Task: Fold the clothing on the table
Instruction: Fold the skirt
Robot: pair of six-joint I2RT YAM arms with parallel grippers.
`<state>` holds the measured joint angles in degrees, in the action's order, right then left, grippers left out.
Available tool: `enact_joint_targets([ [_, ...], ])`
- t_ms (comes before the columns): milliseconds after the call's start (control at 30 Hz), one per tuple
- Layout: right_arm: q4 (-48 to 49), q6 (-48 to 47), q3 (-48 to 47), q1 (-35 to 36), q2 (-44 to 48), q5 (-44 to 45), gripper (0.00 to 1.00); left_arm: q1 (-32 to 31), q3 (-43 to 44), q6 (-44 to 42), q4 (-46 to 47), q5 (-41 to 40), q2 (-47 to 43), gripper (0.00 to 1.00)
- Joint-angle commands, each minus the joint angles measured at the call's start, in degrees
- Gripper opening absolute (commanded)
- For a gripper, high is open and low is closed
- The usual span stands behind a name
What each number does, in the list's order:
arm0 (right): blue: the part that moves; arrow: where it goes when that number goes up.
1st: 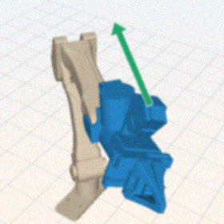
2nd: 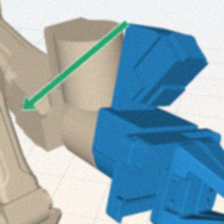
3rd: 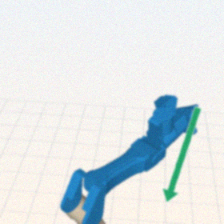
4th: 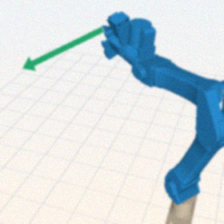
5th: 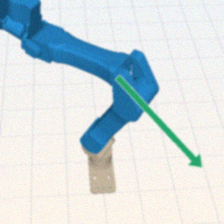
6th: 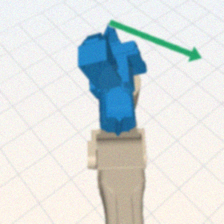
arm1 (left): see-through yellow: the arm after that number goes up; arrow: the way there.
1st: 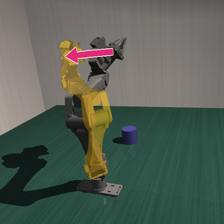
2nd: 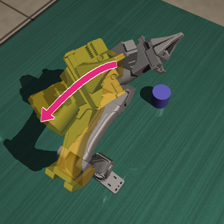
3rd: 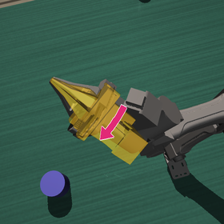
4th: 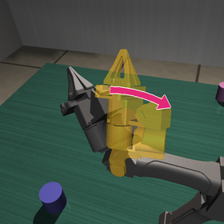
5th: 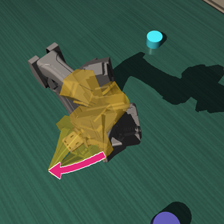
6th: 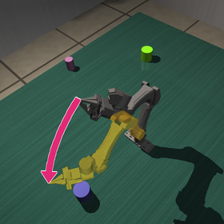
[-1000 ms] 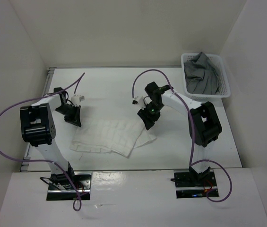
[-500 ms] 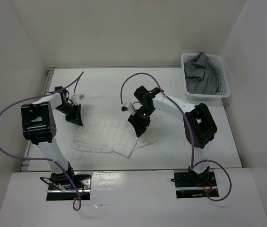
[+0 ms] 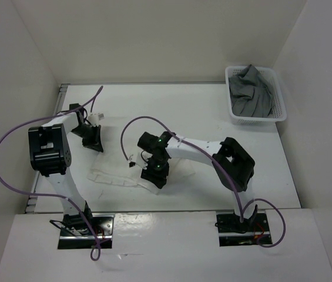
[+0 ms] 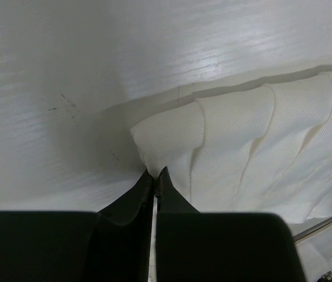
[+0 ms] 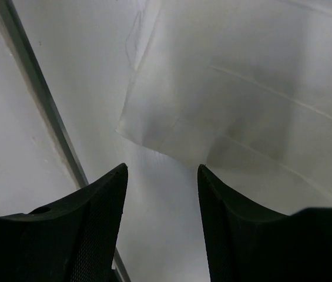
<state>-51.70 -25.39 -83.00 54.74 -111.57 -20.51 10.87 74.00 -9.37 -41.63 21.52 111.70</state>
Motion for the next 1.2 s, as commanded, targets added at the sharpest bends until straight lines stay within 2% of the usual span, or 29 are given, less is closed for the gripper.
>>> enact_joint_targets([
  [0, 3.6, 1.6, -2.5, 1.5, -1.1, 5.1, 0.57, -0.1, 0.4, 0.8, 6.4, -4.6, 3.7, 0.0],
  [233, 7.2, 3.7, 0.4, 2.2, 0.4, 11.3, 0.58, -0.1, -0.7, 0.8, 7.0, -4.6, 3.1, 0.0],
  [433, 7.8, 4.9, 1.0, 2.2, 0.9, 12.5, 0.59, -0.1, -0.7, 0.8, 7.0, -4.6, 2.6, 0.0],
  [533, 7.8, 5.5, 2.2, -1.2, 3.4, 11.9, 0.59, -0.1, -1.2, 0.8, 7.0, -4.6, 2.6, 0.0],
  [633, 6.6, 5.5, 2.8, -9.6, 7.0, 8.8, 0.59, -0.1, -1.8, 0.2, 7.0, -4.6, 2.0, 0.0],
  [667, 6.6, 5.5, 2.8, -15.4, 7.8, 7.1, 0.59, -0.1, -1.8, 0.2, 7.0, -4.6, 2.0, 0.0],
  [800, 4.8, 5.5, 4.3, -27.7, 9.8, -4.4, 0.59, -0.1, -1.8, 0.2, 7.0, -3.5, 0.9, 0.0],
  [933, 4.8, 5.5, 7.8, -31.2, 11.2, -7.8, 0.59, -0.1, -1.8, 0.2, 7.0, -3.5, 0.9, 0.0],
  [1167, 3.7, 5.0, 9.1, -31.2, 11.7, -13.4, 0.59, -0.1, -1.8, 0.2, 6.5, -3.5, -0.2, 0.0],
])
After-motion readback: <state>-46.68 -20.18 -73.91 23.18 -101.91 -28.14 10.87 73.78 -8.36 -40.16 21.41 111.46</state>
